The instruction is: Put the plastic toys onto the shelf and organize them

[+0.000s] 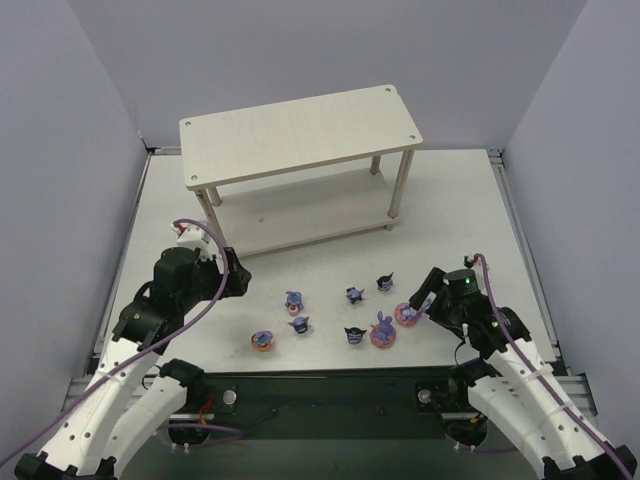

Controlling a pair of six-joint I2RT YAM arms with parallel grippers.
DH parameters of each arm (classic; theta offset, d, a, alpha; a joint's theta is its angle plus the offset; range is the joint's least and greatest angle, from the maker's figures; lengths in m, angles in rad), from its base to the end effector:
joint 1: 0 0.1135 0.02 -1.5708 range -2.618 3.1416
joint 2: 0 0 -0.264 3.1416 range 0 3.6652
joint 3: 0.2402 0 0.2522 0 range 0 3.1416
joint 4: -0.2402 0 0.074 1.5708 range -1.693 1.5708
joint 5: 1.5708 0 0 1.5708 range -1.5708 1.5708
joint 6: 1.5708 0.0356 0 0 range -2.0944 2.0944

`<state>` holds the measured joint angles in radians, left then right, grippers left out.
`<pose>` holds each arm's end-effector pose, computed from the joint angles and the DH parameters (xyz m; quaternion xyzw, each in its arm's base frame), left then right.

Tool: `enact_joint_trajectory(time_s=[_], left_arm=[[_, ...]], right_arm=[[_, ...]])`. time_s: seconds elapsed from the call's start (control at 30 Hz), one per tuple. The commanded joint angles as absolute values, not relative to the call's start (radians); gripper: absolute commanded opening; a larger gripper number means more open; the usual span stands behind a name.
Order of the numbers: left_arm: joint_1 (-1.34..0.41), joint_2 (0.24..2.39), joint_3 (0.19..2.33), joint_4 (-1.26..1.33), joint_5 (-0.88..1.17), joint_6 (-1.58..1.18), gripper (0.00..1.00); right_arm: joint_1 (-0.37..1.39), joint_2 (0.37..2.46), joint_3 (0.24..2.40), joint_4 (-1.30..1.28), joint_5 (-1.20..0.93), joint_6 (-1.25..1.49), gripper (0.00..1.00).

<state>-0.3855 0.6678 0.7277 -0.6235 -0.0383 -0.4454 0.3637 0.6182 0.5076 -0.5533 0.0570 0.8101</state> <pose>0.1360 -0.0537 0.2930 -0.0355 0.8750 -0.1794 0.4482 0.1327 0.0483 0.2316 0.2111 0.8735 0.2212 0.3788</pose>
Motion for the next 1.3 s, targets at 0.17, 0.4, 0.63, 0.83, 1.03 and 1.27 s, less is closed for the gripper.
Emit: enact_joint_trajectory(time_s=[0.17, 0.4, 0.63, 0.83, 1.03, 1.27], left_arm=[[-0.388, 0.666, 0.767, -0.563, -0.015, -0.443, 0.97], [-0.388, 0.672, 0.781, -0.563, -0.003, -0.434, 0.97], [-0.388, 0.676, 0.765, -0.511, 0.156, -0.397, 0.97], [-0.391, 0.703, 0.758, -0.384, 0.477, -0.376, 0.97], [-0.417, 0.722, 0.746, -0.154, 0.699, -0.454, 0.97], [-0.662, 0.834, 0.790, 0.026, 0.576, -0.422, 0.97]], right_arm=[[0.391, 0.775, 0.468, -0.379, 0.179, 0.847, 0.58], [0.394, 0.813, 0.471, -0.365, 0.199, 0.841, 0.10], [0.393, 0.799, 0.546, -0.394, 0.238, 0.776, 0.00], [0.394, 0.726, 0.728, -0.477, 0.171, 0.620, 0.00], [0.402, 0.701, 0.862, -0.535, -0.152, 0.496, 0.00], [0.684, 0.758, 0.928, -0.532, -0.154, 0.483, 0.00]])
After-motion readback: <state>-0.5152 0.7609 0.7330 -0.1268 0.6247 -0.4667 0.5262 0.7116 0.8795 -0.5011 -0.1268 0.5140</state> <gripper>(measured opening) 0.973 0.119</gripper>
